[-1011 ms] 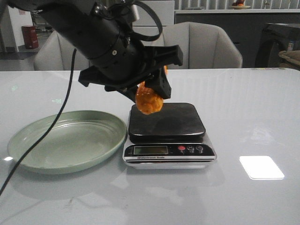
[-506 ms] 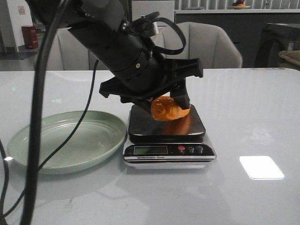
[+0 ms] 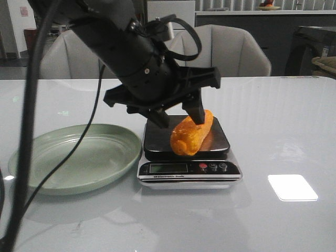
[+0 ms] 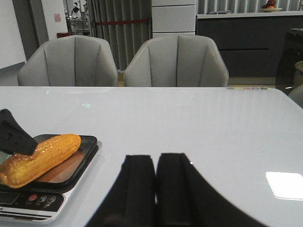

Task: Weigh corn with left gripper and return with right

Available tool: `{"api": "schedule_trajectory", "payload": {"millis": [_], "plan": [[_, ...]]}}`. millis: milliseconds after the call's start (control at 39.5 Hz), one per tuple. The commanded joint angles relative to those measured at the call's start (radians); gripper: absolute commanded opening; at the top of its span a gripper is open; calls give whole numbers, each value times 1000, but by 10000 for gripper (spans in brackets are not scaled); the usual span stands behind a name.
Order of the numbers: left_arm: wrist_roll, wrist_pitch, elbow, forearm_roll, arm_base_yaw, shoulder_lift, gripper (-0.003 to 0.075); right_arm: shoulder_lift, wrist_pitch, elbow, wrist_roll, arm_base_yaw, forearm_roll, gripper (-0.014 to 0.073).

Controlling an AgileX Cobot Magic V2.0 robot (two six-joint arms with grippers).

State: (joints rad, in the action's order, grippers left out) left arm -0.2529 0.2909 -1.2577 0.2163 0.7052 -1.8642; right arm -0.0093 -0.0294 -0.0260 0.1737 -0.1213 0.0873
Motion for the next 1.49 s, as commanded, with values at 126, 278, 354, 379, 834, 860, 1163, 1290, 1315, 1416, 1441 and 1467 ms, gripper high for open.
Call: {"api": "schedule_trajectory", "payload": {"millis": [126,278,354,379,834,860,1163,1290,1315,1416,1441,1467], "plan": [[-5,-27,10,-23,-106,231,440,-20,83,-10,-11,0,14,157],[-5,-34,135,-29,-186,402,440,-20,83,-10,-11,0,14,157],[1,-34,213,-62,-212,497,440,-20,83,-10,-11,0,14,157],[1,-34,242,-75,-218,533,440,-20,83,-10,-11,0,14,157],[1,89,566,-266,-233,1109,440,-20,83,-10,-11,0,14,157],[1,104,573,-282,-233,1133,440,-20,83,-10,-11,0,14,157],[1,327,624,-353,-233,1437,439,-19,83,-10,-11,0,14,157],[2,347,665,-407,-233,1566,439,-19,83,-10,-11,0,14,157],[2,352,676,-427,-233,1596,439,-19,83,-10,-11,0,14,157],[2,357,721,-466,-233,1707,428,-19,83,-10,-11,0,14,157],[2,355,734,-474,-233,1728,417,-19,83,-10,-11,0,14,157],[2,353,744,-482,-233,1753,406,-19,83,-10,-11,0,14,157]]}}
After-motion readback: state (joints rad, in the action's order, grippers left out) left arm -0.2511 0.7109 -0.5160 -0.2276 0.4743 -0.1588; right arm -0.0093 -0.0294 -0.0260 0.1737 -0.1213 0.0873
